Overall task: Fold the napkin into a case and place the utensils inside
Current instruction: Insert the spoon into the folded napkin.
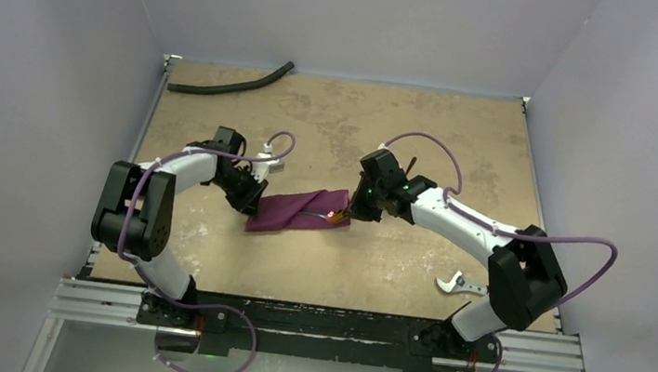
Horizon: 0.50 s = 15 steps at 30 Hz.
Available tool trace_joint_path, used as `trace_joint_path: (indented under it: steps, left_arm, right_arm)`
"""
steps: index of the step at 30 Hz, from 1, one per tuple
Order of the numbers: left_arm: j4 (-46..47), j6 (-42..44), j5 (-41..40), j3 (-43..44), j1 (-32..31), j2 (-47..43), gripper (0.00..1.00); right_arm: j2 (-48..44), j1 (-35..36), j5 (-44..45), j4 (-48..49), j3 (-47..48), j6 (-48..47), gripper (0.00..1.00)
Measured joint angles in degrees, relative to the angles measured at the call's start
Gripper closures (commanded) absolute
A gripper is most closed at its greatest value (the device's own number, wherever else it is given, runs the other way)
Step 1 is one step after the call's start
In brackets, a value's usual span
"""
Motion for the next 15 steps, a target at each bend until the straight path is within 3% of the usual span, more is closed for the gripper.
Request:
trace_joint_path:
  steps: [8,15]
  left_arm:
    - [0.07,-0.07,-0.26,0.0,-0.02,0.0,0.88]
    - [0.07,0.07,-0.5,0.0,-0.04,-0.02,0.88]
  right_arm:
    - [3.82,-0.15,-2.54,8.17,-0.28,-4.74,1.0]
    - [8.66,-0.37,-3.06,9.2,2.29,-9.03,1.0]
